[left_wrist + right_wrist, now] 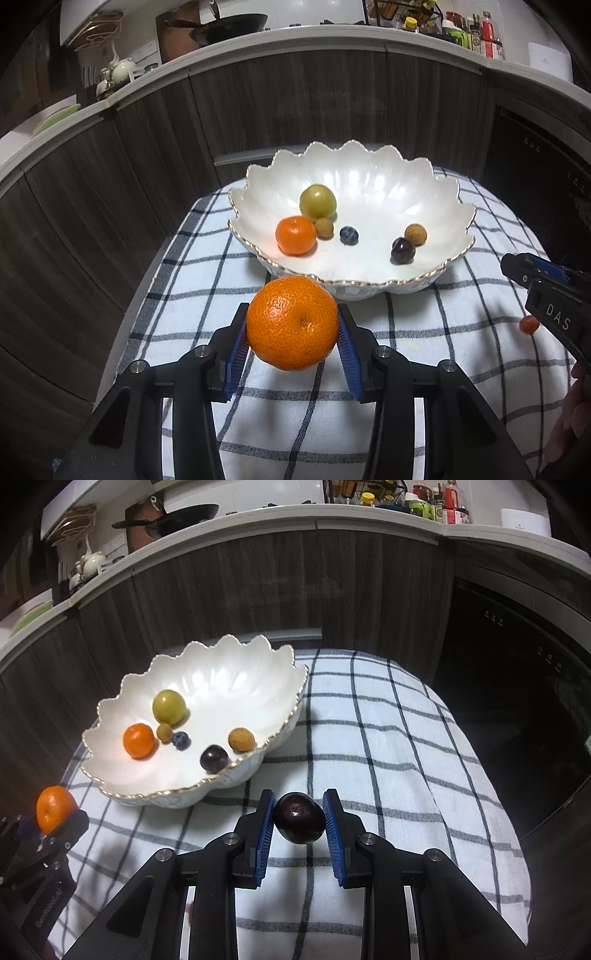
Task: Organize fruits
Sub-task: 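Carry the tangerine with the left gripper while the right carries the plum over the bowl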
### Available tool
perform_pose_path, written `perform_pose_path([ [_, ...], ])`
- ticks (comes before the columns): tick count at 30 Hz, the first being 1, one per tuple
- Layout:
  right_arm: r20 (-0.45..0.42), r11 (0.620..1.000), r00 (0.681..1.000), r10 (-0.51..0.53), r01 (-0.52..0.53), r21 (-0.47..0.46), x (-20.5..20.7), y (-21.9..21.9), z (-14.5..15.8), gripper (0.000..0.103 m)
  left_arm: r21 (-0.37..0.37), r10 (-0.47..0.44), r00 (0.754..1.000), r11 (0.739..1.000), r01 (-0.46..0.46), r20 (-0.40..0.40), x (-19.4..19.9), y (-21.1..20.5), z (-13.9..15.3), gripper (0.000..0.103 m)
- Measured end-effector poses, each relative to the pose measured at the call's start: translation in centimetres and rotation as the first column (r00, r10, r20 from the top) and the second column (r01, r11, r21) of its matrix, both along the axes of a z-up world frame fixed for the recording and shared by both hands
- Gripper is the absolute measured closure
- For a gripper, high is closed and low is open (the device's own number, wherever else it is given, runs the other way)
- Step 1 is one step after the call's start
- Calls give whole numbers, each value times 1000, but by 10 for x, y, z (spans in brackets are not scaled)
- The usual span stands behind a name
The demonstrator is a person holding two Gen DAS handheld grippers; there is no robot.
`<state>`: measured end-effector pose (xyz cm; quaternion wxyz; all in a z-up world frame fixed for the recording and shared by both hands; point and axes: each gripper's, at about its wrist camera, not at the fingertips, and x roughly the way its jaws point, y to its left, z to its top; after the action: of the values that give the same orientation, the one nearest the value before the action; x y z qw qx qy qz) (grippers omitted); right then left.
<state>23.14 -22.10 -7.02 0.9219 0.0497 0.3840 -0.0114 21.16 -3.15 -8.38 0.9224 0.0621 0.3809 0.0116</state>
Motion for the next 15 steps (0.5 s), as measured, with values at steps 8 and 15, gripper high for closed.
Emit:
perform_pose_path([
  [8, 36, 1000, 999, 20, -20, -3, -1, 6, 19, 75, -11, -3, 999, 1000, 3, 32, 5, 0, 18, 59],
  [15, 68, 999, 997, 37, -37, -10, 8, 10, 36, 75, -27, -3, 998, 1000, 5, 55, 15, -1, 32, 59],
])
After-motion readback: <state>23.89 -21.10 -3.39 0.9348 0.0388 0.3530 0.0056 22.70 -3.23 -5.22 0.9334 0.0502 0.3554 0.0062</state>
